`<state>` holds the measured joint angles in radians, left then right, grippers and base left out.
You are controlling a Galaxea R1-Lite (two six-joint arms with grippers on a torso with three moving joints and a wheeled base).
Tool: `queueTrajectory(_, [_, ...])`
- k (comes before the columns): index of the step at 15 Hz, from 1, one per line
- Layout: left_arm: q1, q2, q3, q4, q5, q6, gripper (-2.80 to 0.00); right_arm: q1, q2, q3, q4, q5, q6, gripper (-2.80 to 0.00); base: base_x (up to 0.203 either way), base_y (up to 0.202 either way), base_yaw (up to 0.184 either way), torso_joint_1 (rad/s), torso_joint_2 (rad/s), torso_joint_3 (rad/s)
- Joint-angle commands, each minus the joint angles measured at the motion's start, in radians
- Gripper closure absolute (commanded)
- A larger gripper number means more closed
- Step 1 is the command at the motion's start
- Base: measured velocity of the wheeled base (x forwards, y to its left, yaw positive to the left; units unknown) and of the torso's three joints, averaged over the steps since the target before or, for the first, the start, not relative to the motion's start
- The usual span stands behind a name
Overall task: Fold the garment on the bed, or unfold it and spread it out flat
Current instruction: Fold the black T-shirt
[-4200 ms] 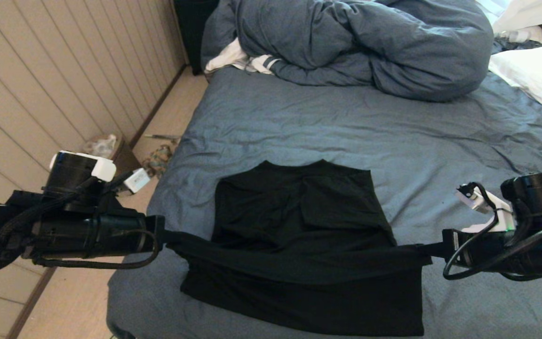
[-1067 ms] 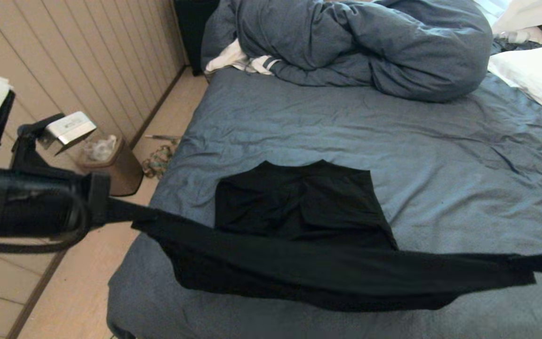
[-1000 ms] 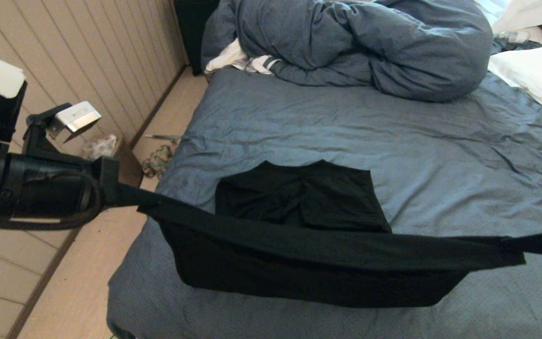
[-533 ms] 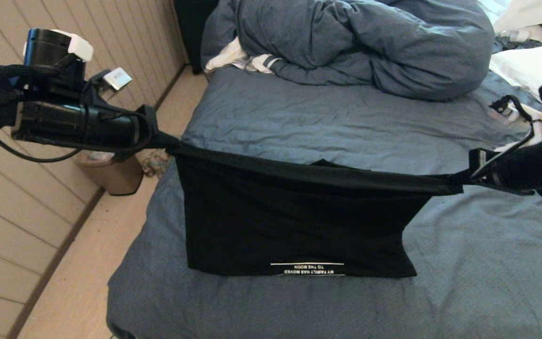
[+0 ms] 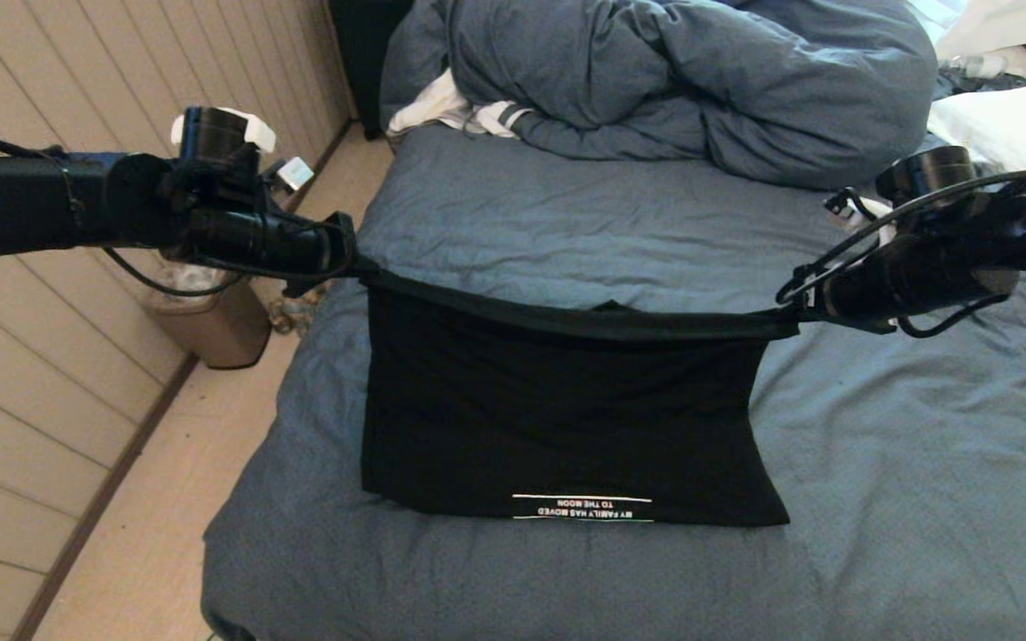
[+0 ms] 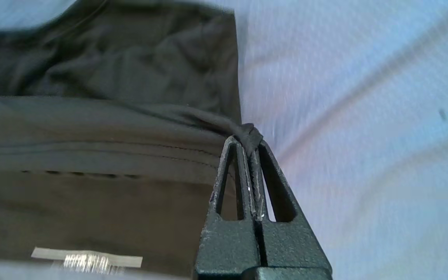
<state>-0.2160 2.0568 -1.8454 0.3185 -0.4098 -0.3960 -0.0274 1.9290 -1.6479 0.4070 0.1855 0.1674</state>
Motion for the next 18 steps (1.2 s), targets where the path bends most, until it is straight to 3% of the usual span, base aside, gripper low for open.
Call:
queueTrajectory(1, [0.006, 0.086, -0.041, 0.000, -0.002, -0.003, 0.00, 0.001, 0.110, -0.069, 0.002, 0.000, 0.001, 0.00, 0.000, 0.000, 0.000, 0.000, 0.00, 0.000])
queueTrajectory(7, [0.040, 0.205, -0.048, -0.245, -0.001, -0.006, 0.00, 0.021, 0.302, -0.288, 0.003, -0.025, 0.018, 0.00, 0.000, 0.000, 0.000, 0.000, 0.00, 0.000])
queueTrajectory(9, [0.061, 0.231, -0.048, -0.311, -0.002, -0.006, 0.00, 0.034, 0.344, -0.306, -0.036, -0.027, 0.017, 0.00, 0.000, 0.000, 0.000, 0.000, 0.00, 0.000])
queueTrajectory(15, [0.104, 0.282, -0.052, -0.383, -0.014, -0.004, 0.00, 0.064, 0.406, -0.308, -0.239, -0.075, 0.015, 0.00, 0.000, 0.000, 0.000, 0.000, 0.00, 0.000])
queueTrajectory(18, [0.106, 0.301, -0.052, -0.386, -0.043, 0.003, 0.00, 0.063, 0.418, -0.309, -0.272, -0.089, 0.011, 0.00, 0.000, 0.000, 0.000, 0.000, 0.00, 0.000])
